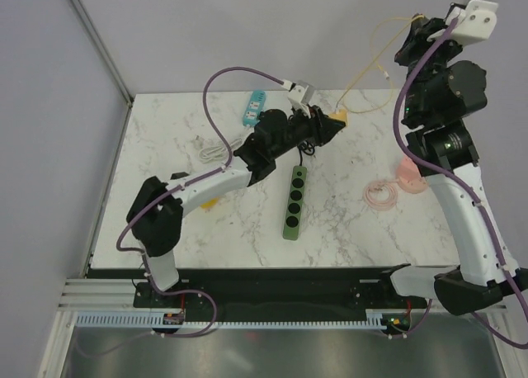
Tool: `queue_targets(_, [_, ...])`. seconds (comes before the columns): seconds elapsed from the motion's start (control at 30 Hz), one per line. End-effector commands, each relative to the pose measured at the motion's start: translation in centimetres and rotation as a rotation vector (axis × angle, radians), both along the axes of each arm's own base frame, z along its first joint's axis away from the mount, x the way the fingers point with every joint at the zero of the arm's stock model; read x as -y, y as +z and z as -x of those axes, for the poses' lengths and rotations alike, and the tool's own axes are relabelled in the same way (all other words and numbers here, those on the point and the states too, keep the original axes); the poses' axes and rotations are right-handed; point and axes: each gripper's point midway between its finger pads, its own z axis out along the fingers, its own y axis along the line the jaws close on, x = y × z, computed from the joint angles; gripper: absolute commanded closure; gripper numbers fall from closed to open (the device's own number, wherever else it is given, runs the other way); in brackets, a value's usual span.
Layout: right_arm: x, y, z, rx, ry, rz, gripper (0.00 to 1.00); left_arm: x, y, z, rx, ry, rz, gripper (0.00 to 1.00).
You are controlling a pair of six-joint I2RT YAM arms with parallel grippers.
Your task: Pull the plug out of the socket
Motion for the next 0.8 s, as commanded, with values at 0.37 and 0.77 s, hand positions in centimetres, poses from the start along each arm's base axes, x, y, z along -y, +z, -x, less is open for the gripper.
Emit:
queue_targets(0.37, [8.6,-19.4,-6.2,-0.19,-0.238,-0.246,1.0,7.5,-16.8,-9.7,-0.124,0.034,-0.289,0.98])
queue_targets(0.77, [10.9,-35.1,-13.1,-0.499,-0.12,-0.344,0.99,10.8,-19.9,-13.1,-0.311,-0.096,-0.078,0.82])
